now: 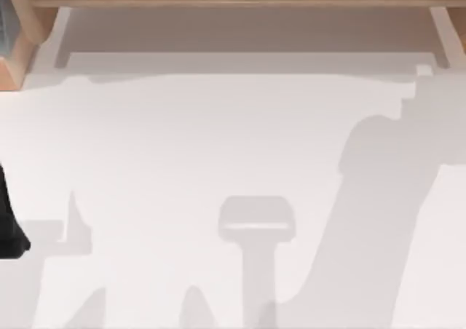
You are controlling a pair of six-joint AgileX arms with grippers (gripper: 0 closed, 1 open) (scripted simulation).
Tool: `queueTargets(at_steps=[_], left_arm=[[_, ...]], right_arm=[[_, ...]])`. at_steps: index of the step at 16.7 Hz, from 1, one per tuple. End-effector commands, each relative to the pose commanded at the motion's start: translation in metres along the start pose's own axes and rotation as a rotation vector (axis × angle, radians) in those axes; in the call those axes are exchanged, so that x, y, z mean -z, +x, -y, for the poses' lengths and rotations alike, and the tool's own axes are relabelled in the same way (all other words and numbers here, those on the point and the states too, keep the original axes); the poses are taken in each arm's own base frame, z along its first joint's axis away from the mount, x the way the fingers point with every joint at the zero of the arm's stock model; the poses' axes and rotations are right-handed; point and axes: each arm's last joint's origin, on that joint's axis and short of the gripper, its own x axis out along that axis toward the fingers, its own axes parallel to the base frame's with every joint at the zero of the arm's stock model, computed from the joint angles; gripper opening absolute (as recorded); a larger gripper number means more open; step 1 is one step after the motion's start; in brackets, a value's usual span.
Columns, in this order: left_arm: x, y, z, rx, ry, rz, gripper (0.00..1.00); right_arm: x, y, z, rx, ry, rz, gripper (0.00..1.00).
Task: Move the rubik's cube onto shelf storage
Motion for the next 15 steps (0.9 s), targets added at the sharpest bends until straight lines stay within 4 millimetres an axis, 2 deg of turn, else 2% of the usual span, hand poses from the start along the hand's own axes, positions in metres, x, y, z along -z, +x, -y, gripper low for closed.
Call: queueTargets(at_steps=[8,15], left_arm=[[0.000,0.000,0.000,0.000,0.000,0.000,1.00],[0.000,0.000,0.000,0.000,0.000,0.000,1.00]], right_arm=[[0.000,0.001,-0.002,-0.010,0.006,-0.017,1.00],[-0.012,-0.032,-0.040,-0.010,0.004,-0.018,1.00]])
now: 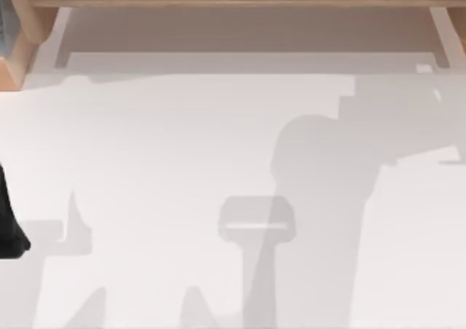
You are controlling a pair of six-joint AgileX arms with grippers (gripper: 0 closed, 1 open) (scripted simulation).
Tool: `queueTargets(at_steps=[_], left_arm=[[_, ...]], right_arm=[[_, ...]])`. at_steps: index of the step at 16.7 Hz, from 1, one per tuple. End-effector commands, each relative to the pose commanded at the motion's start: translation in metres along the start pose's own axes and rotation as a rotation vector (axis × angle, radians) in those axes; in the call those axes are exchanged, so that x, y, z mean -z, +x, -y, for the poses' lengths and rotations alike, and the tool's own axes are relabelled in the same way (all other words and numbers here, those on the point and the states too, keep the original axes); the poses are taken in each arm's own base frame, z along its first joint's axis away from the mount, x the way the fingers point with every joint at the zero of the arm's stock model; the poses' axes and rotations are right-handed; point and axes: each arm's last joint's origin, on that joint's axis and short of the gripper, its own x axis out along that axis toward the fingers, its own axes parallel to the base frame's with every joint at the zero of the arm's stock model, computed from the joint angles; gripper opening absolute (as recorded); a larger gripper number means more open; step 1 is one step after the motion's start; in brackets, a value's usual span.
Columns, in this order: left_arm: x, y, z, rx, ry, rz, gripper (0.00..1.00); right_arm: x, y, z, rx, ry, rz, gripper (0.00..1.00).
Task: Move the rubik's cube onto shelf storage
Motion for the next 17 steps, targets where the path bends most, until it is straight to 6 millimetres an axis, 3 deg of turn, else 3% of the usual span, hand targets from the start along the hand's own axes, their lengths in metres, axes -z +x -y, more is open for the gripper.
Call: queueTargets(at_steps=[5,11,14,17], left_arm=[[0.000,0.000,0.000,0.000,0.000,0.000,1.00],[0.000,0.000,0.000,0.000,0.000,0.000,1.00],[0.000,0.000,0.000,0.000,0.000,0.000,1.00],[0.000,0.000,0.000,0.000,0.000,0.000,1.00]], right_arm=[[0.001,0.002,-0.001,0.000,0.000,0.001,1.00],[0.003,0.062,0.032,0.000,0.001,0.001,1.00],[0.003,0.092,0.039,-0.001,0.000,0.000,1.00],[0.003,0.095,0.039,-0.001,0.000,-0.001,1.00]])
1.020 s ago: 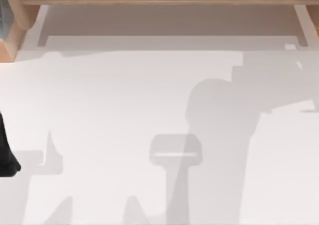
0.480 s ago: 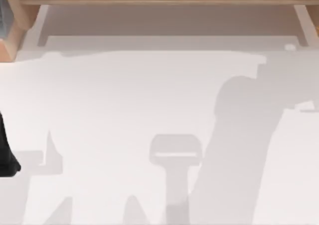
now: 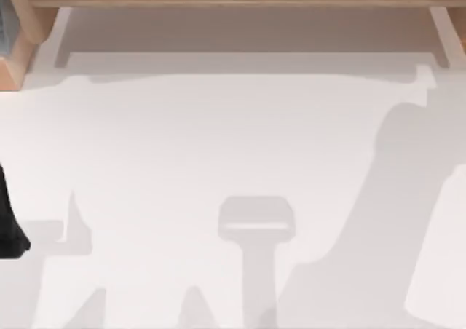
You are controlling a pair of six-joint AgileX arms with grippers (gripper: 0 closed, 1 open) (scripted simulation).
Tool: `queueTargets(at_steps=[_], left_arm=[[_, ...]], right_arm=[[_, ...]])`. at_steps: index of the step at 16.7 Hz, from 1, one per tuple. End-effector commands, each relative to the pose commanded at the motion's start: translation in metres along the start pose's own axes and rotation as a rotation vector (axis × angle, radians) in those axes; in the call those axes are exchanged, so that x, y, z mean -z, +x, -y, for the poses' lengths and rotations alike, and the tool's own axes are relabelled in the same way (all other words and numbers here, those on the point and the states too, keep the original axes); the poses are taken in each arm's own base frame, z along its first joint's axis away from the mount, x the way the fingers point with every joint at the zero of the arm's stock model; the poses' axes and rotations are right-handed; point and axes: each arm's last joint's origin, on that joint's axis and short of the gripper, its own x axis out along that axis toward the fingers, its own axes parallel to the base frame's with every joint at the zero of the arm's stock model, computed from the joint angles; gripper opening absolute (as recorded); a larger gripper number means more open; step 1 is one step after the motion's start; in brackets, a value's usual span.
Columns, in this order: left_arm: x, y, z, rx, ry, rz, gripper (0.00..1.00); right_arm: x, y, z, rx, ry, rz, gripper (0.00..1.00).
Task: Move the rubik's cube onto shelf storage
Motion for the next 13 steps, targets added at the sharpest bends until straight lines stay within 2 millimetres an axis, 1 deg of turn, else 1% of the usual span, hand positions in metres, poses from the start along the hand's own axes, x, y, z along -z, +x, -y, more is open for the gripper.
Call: queueTargets(at_steps=[2,13], left_arm=[[0.0000,0.0000,0.0000,0.000,0.000,0.000,1.00],[0.0000,0.0000,0.0000,0.000,0.000,0.000,1.00]], right_arm=[[0.0000,0.0000,0.0000,0.000,0.000,0.000,1.00],[0.0000,0.0000,0.0000,0.000,0.000,0.000,0.17]])
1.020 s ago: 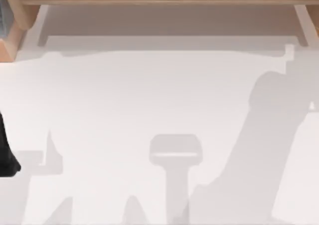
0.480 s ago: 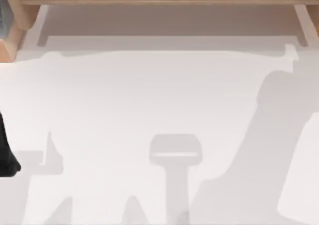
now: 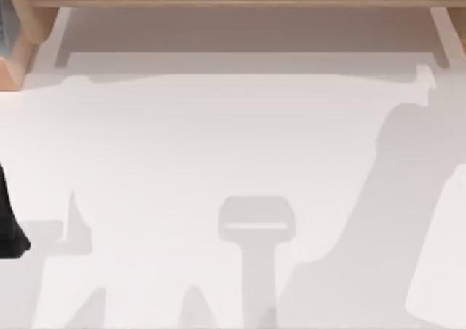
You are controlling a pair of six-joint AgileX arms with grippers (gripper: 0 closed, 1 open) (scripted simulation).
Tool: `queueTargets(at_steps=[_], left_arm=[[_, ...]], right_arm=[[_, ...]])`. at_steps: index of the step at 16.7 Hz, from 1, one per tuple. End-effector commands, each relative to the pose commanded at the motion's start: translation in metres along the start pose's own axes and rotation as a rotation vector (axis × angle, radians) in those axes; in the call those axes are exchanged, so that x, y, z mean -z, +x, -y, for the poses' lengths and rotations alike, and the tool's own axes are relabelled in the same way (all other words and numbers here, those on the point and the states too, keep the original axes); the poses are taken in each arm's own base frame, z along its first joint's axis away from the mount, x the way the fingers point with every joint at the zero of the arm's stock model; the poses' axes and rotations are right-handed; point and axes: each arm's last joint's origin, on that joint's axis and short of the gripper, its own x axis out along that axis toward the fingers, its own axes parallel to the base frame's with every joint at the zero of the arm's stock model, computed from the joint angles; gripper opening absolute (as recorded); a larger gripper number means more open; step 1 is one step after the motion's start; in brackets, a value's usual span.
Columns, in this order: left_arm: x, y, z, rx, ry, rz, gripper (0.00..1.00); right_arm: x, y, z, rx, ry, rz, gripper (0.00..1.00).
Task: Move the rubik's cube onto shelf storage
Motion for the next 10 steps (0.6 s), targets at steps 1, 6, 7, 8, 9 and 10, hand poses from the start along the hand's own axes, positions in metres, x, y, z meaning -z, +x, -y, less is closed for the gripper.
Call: queueTargets(at_steps=[1,6,7,8,9,10], left_arm=[[0.0000,0.0000,0.0000,0.000,0.000,0.000,1.00],[0.0000,0.0000,0.0000,0.000,0.000,0.000,1.00],[0.0000,0.0000,0.0000,0.000,0.000,0.000,1.00],[0.0000,0.0000,0.0000,0.000,0.000,0.000,1.00],[0.0000,0.0000,0.0000,0.000,0.000,0.000,1.00],[0.0000,0.0000,0.0000,0.000,0.000,0.000,1.00]], right_arm=[[0.0000,0.0000,0.0000,0.000,0.000,0.000,0.10],[0.0000,0.0000,0.0000,0.000,0.000,0.000,0.00],[0.0000,0.0000,0.0000,0.000,0.000,0.000,0.00],[0.0000,0.0000,0.0000,0.000,0.000,0.000,0.00],[0.0000,0.0000,0.0000,0.000,0.000,0.000,0.00],[0.0000,0.0000,0.0000,0.000,0.000,0.000,0.00]])
